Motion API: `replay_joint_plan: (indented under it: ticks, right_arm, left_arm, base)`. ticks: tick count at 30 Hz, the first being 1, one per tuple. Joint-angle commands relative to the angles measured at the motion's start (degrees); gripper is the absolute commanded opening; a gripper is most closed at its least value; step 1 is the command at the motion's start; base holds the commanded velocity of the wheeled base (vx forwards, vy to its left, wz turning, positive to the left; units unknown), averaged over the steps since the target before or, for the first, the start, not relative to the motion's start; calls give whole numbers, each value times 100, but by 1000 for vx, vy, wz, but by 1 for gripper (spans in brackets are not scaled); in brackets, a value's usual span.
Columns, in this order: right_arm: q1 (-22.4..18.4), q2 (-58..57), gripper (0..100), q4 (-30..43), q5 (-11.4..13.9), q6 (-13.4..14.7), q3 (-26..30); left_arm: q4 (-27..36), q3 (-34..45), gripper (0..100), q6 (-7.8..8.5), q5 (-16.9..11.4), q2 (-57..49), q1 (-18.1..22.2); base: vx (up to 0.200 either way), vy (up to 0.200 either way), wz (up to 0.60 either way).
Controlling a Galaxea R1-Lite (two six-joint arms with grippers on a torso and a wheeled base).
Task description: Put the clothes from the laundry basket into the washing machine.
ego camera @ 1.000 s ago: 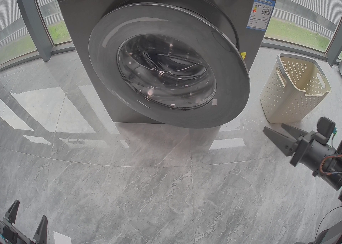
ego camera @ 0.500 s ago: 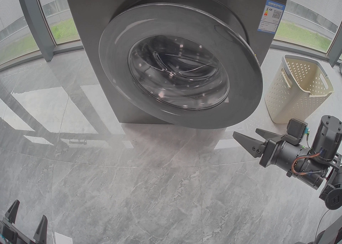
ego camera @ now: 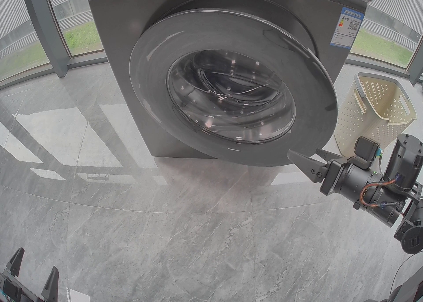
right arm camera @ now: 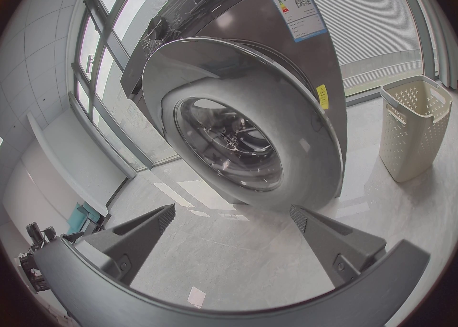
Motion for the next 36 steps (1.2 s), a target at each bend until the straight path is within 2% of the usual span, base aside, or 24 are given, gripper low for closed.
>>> replay_joint_plan:
  ticks: [1,6,12,17,23,36]
  right_arm:
    - [-27,-33,100,0,-2,0,-124]
    - [-211,-15,100,0,-2,0,-282]
    - [-704,29,100,0,-2,0,-687]
    - [-616,-24,100,9,16,-18,-353]
    - [-264,-121,100,0,51,-18,-107]
    - [52,-112,100,-281,7,-53,-98]
  left_arm:
    - [-2,101,100,2,-2,-88,0]
    - [-2,101,100,2,-2,-88,9]
    - [-2,101,100,2,-2,-88,0]
    - [-2,101,100,2,-2,-88,9]
    - [-2,101,100,2,-2,-88,0]
    - [-2,101,100,2,-2,-88,9]
  base:
    - [200,0,0]
    - [200,0,0]
    - [0,0,0]
    - [0,-80,0]
    - [0,-133,0]
    - [0,0,0]
